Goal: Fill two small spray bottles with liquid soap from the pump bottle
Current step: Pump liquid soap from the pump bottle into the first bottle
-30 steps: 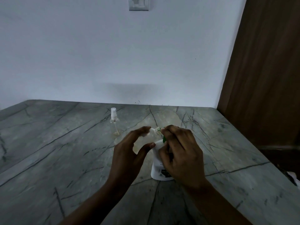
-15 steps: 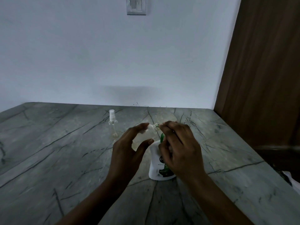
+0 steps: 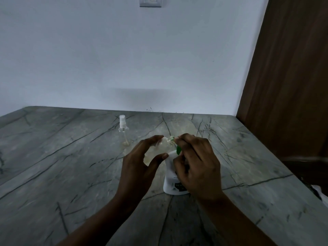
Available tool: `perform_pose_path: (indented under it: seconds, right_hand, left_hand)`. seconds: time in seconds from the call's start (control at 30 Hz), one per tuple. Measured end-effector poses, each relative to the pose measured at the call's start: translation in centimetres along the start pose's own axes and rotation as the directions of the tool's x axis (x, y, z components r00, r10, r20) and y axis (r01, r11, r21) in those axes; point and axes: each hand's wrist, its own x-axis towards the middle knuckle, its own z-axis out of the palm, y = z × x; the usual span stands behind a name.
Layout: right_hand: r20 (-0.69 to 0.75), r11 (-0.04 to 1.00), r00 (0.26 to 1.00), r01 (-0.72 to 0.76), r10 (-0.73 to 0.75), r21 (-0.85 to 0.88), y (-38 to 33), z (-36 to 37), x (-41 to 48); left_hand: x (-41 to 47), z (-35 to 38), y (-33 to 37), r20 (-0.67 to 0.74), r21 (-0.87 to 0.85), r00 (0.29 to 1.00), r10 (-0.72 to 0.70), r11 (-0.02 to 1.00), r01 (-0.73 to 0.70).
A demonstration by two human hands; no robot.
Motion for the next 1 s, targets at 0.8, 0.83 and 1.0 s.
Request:
perform_pose_path:
  seconds: [0.8,0.83,1.0]
  right_hand:
    - [0.018,1.000,0.999,-0.028,0.028,0.011,-0.2,-0.6,1.0]
    - [0.014,1.000,1.000,-0.026,0.026,0.009,-0.2,-0.5,0.9]
    - [0.008,1.000,1.000,-0.008,0.008,-0.003,0.0,0.1,0.2]
  left_hand:
    - [0.5,-0.2,0.6,-0.014,0.012,1.000,0.006,1.000,-0.005]
    - [0.4,-0.2,0.5,-0.011,0.009,1.000,0.003,1.000,-0.003]
    - [0.1,0.0,0.2,0.000,-0.005,1.000,-0.013,1.000,0.013]
